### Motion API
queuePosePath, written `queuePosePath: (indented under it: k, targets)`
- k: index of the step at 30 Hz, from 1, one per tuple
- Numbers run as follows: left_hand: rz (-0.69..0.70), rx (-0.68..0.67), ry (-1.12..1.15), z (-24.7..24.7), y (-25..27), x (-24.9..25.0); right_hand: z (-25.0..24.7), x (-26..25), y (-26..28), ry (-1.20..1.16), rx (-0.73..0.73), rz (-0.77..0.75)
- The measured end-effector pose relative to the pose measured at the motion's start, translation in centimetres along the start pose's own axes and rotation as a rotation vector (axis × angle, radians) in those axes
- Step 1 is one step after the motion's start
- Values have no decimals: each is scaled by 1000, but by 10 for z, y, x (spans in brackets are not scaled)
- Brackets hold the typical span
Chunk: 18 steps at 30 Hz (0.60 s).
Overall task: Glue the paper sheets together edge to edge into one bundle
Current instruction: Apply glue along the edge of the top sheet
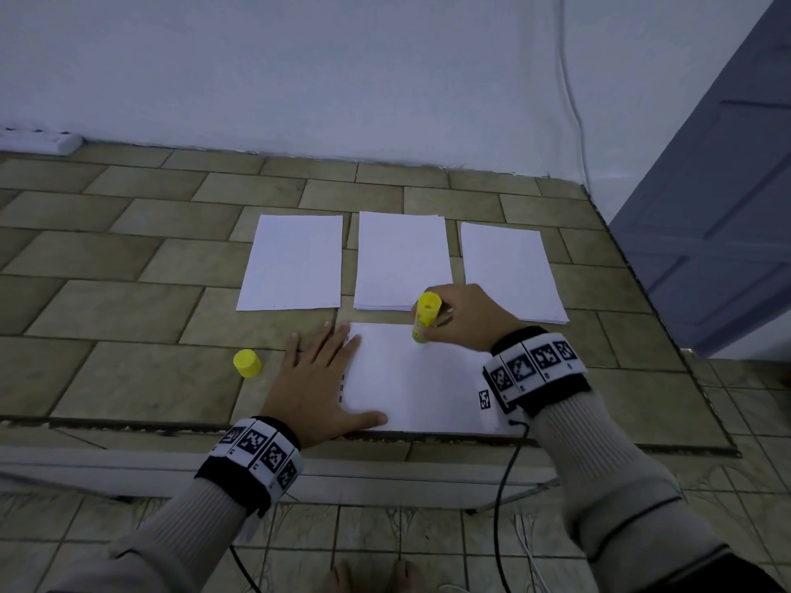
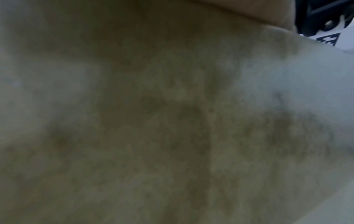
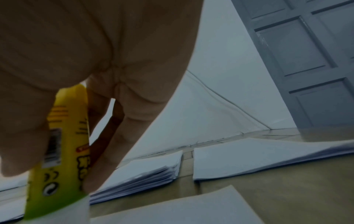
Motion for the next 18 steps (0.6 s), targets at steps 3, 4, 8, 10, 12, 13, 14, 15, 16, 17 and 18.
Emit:
queuePosePath:
  k: [3, 4, 8, 10, 12, 13, 14, 15, 16, 17, 18]
  targets:
    - [-3, -9, -3, 0, 0, 0, -2, 4, -11, 8, 14, 20]
    - [-4, -13, -6, 0, 0, 0, -1, 6, -12, 7, 14, 25]
    - [-8, -14, -1, -1, 0, 0, -3, 8, -9, -11, 60, 20]
    - [-7, -17, -13, 0, 0, 1, -10, 9, 1, -25, 120, 7]
    - [-7, -16, -17, 0, 0, 1, -16, 10, 18, -51, 136, 2]
    - [-7, -18, -17, 0, -1, 0, -17, 11, 28, -77, 120, -9]
    - [-7, -18, -16, 0, 0, 0, -17, 12, 38, -95, 98, -12]
    - [-6, -16, -15, 0, 0, 1, -18, 15, 49, -104, 76, 3]
    - [-5, -16, -19, 0, 0, 1, -19, 20, 59, -106, 63, 32]
    - [-4, -19, -27, 0, 0, 1, -21, 25, 69, -116, 58, 61]
    - [-3, -22, -33, 0, 0, 1, -24, 30, 78, -129, 56, 89]
Point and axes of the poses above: each hand's wrist, its own y-axis away from the middle knuckle, its own z-axis out of the palm, x = y × z, the point moved 9 cm from there along -y, towards the middle knuckle, and after that the axes turned 9 degrees about x, right-handed, at the moved point
